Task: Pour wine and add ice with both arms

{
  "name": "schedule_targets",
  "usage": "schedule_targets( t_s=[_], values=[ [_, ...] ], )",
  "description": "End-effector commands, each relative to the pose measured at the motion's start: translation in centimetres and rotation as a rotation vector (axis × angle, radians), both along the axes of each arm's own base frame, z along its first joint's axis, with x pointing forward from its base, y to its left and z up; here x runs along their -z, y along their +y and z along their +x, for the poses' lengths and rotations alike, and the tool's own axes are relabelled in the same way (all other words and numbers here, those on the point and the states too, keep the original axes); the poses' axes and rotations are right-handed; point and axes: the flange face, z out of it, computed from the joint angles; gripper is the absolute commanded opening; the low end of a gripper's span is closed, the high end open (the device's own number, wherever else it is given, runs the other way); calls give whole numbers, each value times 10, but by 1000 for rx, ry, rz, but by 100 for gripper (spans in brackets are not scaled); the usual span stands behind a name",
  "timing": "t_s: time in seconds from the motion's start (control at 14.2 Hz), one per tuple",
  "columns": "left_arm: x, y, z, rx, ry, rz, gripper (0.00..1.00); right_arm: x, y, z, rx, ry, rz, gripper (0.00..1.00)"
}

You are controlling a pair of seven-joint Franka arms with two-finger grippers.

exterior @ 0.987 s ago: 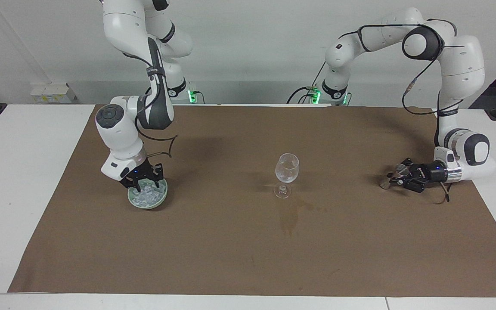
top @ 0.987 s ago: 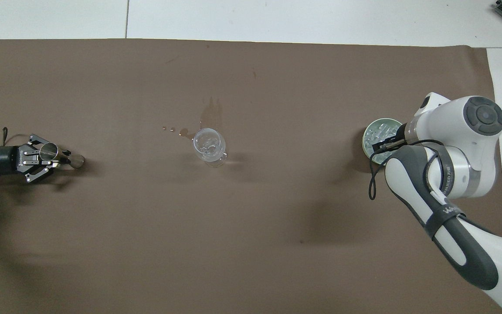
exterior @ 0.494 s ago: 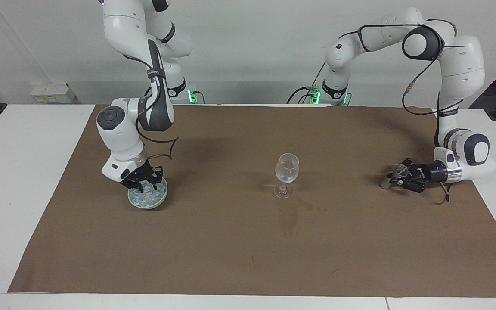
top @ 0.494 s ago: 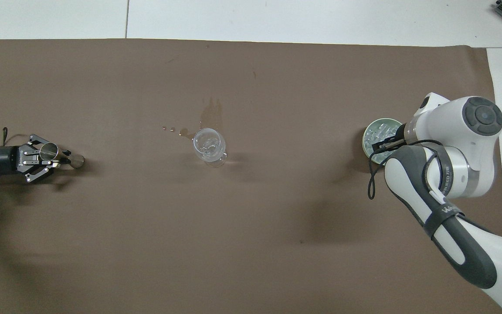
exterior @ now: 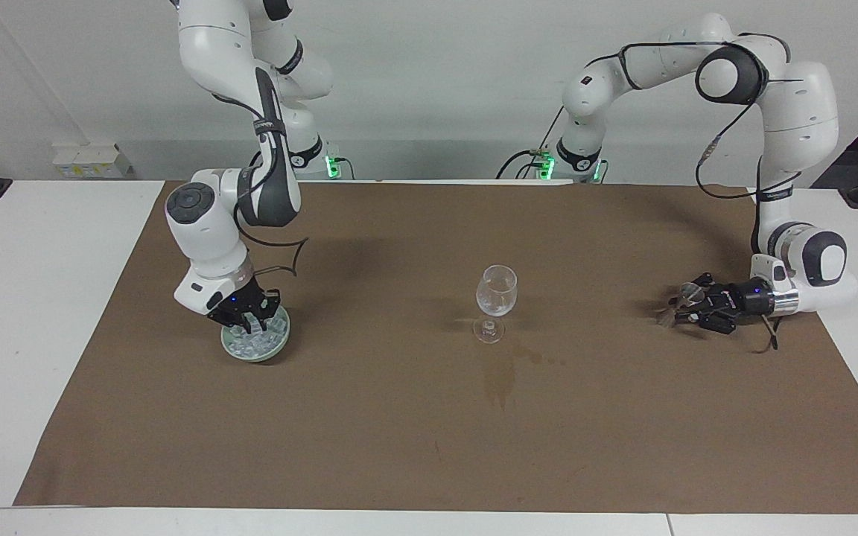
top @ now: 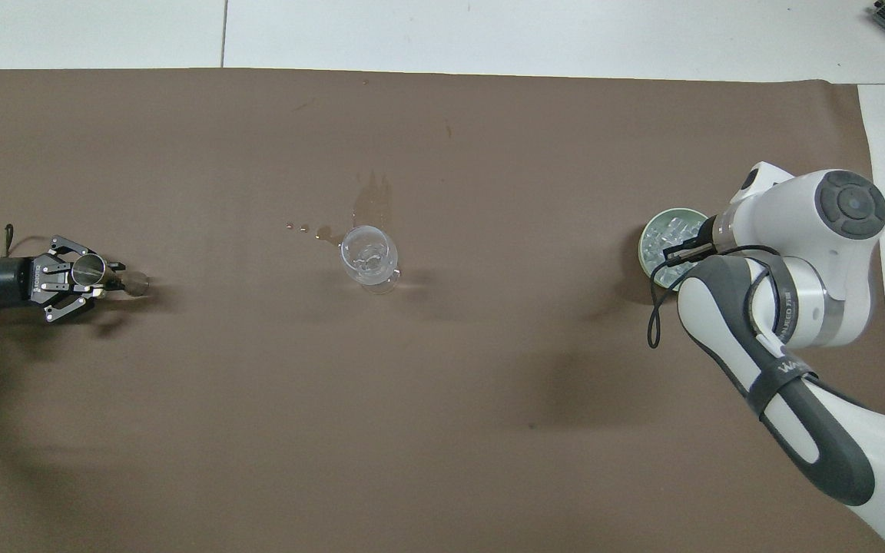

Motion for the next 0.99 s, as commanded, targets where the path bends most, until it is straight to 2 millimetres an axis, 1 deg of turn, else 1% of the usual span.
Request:
schedule_targets(
  t_s=[0.0,0.07,0.14,0.21,0.35,0.49,0.56,0.71,0.78,0.85,0.92],
  values=[
    [-5,10,2,7,-17,30,49,-1,2,4,43,-12,20,4],
    [-7,12,2,4,-19,39,52,-6,2,6,46,-14,20,0],
    [-9,14,2,3,-21,42,62,-12,2,5,58,-9,23,0],
    [-11,23,1,-1,-24,60,64,-22,2,2,79,-2,24,0],
    [-17,33,0,12,-30,99,65,-47,3,1,95,0,29,0],
    [-32,51,-2,13,-40,165,65,-67,4,1,96,-3,30,0],
    [-44,58,-1,10,-54,192,64,-72,4,1,98,-7,32,0],
    [-81,65,0,26,-73,274,62,-76,5,1,95,-12,33,0],
    [-97,67,2,29,-45,316,61,-81,8,0,90,-18,34,0],
    [-114,67,3,27,-7,355,61,-84,11,0,87,-19,34,0],
    [-137,60,5,42,34,413,61,-86,11,0,87,-21,34,0]
  ],
)
